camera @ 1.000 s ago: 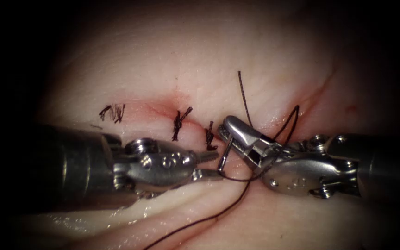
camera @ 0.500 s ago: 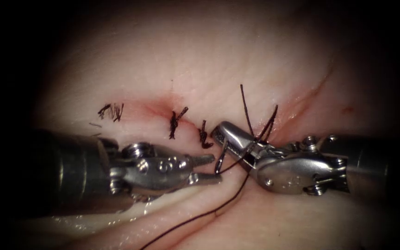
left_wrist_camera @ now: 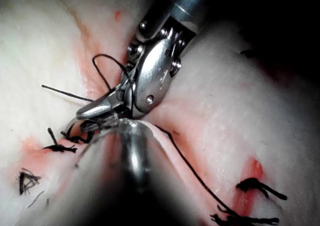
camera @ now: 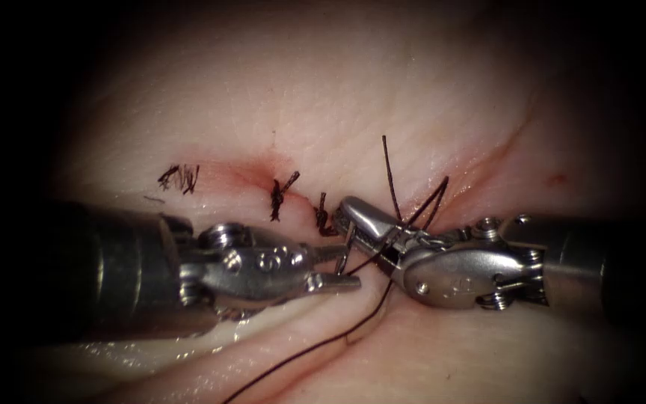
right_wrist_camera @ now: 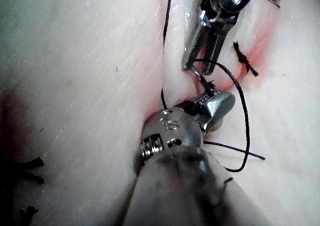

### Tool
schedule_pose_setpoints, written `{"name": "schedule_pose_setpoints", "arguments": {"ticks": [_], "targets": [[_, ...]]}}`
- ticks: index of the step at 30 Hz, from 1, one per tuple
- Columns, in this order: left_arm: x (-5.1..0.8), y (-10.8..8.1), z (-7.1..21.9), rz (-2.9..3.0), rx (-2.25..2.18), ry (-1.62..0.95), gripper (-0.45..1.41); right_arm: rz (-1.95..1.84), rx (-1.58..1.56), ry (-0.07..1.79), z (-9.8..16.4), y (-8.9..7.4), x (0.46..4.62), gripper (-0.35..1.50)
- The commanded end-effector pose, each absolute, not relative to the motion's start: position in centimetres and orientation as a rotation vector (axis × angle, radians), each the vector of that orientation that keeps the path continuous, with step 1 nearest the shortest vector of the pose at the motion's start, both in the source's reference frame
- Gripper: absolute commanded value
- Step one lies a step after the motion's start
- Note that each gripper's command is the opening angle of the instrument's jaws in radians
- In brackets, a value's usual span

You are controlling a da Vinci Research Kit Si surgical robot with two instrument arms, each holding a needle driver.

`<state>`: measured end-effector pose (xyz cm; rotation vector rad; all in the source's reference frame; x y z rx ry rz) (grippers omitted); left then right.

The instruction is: Wound Closure

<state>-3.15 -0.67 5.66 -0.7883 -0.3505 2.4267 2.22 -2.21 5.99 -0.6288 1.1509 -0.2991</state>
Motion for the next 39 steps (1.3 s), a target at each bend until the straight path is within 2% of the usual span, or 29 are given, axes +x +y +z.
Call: {"name": "schedule_pose_setpoints", "arguments": {"ticks": [1,12,25,39], "targets": [[-3.2,-0.67,5.71,2.427,-0.79,-0.35,0.27,-0.297,-0.62,1.151,6.05,-2.22,2.3,-0.35],[-3.18,-0.67,5.71,2.429,-0.792,-0.353,0.27,-0.272,-0.558,1.155,6.2,-2.25,2.31,-0.35],[-3.05,-0.6,5.46,2.438,-0.783,-0.371,0.34,-0.146,-0.543,1.244,5.92,-1.95,2.11,-0.35],[-3.28,-0.53,5.84,2.429,-0.796,-0.344,0.31,-0.084,-0.474,1.328,5.45,-1.65,2.08,-0.35]]}}
